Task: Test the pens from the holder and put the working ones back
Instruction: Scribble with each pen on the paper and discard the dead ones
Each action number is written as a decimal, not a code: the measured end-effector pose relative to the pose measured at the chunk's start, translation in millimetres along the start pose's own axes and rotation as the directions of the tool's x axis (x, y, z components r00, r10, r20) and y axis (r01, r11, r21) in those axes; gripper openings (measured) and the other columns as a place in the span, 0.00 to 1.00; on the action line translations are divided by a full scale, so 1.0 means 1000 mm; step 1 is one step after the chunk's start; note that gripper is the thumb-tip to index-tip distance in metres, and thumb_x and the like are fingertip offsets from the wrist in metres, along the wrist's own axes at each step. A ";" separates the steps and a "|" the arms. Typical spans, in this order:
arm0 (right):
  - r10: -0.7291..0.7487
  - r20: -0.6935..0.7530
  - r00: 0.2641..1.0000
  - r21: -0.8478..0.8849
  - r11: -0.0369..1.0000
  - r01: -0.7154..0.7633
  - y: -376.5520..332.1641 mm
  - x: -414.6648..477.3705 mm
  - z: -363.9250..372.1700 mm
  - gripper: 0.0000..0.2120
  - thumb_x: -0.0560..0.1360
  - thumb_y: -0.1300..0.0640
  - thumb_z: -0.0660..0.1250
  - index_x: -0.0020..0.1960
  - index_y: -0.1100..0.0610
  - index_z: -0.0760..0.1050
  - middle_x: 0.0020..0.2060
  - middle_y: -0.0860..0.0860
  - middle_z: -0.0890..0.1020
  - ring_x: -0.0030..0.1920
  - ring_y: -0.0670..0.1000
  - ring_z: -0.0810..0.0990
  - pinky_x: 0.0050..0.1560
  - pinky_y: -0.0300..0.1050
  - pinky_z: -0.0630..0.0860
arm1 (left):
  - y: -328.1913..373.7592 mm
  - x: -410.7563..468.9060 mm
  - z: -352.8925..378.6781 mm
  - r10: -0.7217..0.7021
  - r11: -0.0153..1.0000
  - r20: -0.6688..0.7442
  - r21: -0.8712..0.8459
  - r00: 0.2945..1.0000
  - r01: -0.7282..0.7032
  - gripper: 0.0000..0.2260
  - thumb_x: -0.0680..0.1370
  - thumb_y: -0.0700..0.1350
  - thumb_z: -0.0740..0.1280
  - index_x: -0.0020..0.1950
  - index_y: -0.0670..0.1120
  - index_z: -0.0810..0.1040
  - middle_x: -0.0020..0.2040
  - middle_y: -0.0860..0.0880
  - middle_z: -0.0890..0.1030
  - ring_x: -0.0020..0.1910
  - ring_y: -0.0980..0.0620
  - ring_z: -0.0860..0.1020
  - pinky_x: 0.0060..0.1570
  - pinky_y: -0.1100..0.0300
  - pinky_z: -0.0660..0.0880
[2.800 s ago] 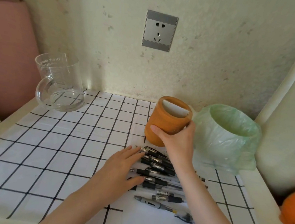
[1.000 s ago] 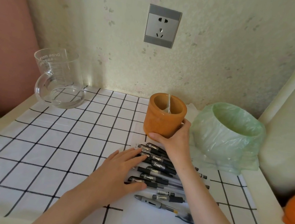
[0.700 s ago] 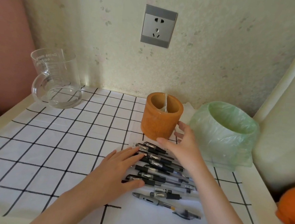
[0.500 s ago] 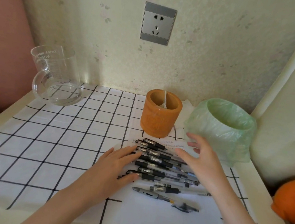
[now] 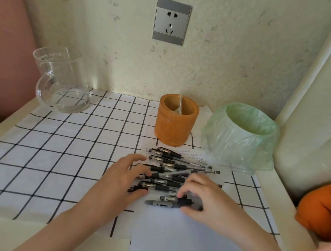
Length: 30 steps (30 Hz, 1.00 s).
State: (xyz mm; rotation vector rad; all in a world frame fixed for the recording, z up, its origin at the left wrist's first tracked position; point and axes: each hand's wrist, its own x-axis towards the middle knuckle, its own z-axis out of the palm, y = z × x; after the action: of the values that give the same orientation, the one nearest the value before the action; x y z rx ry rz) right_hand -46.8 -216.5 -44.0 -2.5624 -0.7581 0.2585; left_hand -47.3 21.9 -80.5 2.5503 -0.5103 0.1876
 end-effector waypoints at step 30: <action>0.291 0.192 0.937 -0.001 0.955 -0.296 0.013 -0.011 -0.002 0.52 0.71 0.35 0.64 0.69 0.43 0.21 0.63 0.39 0.16 0.71 0.48 0.25 0.74 0.51 0.46 | 0.039 0.050 0.041 0.058 0.940 0.224 0.316 0.973 -0.129 0.40 0.68 0.75 0.44 0.75 0.59 0.41 0.77 0.53 0.46 0.75 0.51 0.42 0.74 0.49 0.40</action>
State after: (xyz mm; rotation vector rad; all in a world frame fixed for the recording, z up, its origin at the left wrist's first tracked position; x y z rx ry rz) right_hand -49.3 -233.3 -47.9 -2.6447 -0.4267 0.6130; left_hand -15.7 -46.6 -85.8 2.8933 -0.7382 0.0348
